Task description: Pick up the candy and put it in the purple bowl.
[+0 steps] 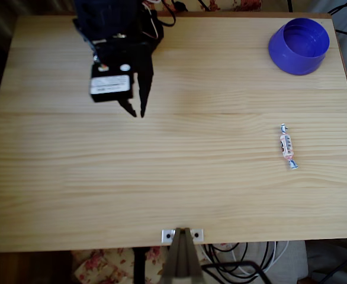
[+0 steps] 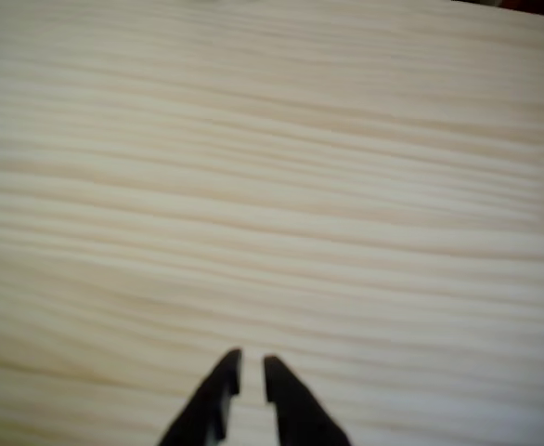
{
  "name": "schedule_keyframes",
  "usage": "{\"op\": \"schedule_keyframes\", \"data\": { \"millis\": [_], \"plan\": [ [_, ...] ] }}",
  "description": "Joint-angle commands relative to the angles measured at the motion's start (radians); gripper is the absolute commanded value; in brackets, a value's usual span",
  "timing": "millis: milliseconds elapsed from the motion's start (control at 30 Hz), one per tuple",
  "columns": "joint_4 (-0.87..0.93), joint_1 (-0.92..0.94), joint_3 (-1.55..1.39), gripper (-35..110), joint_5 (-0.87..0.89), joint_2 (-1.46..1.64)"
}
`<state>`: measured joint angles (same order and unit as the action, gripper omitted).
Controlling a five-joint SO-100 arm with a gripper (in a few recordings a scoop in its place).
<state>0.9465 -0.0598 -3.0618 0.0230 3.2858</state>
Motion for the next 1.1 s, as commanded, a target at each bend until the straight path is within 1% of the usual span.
{"op": "schedule_keyframes", "data": {
  "millis": [0,100,167,300,367,433,500,567,633,733,800,1000,1067],
  "plan": [
    [-0.032,-0.029,0.075,3,0.020,0.014],
    [0.078,-0.055,0.221,3,0.100,0.014],
    [0.117,-0.092,0.304,3,0.155,0.014],
    [0.195,-0.173,0.433,3,0.325,-0.012],
    [0.250,-0.232,0.518,3,0.367,-0.121],
    [0.273,-0.284,0.643,3,0.374,-0.337],
    [0.351,-0.319,0.815,3,0.383,-0.546],
    [0.454,-0.336,0.966,3,0.414,-0.667],
    [0.546,-0.341,1.058,3,0.479,-0.701],
    [0.561,-0.360,1.080,3,0.637,-0.686],
    [0.549,-0.383,1.111,3,0.698,-0.732],
    [0.675,-0.451,1.290,3,0.911,-0.925],
    [0.706,-0.488,1.361,3,0.953,-0.989]
  ]
}}
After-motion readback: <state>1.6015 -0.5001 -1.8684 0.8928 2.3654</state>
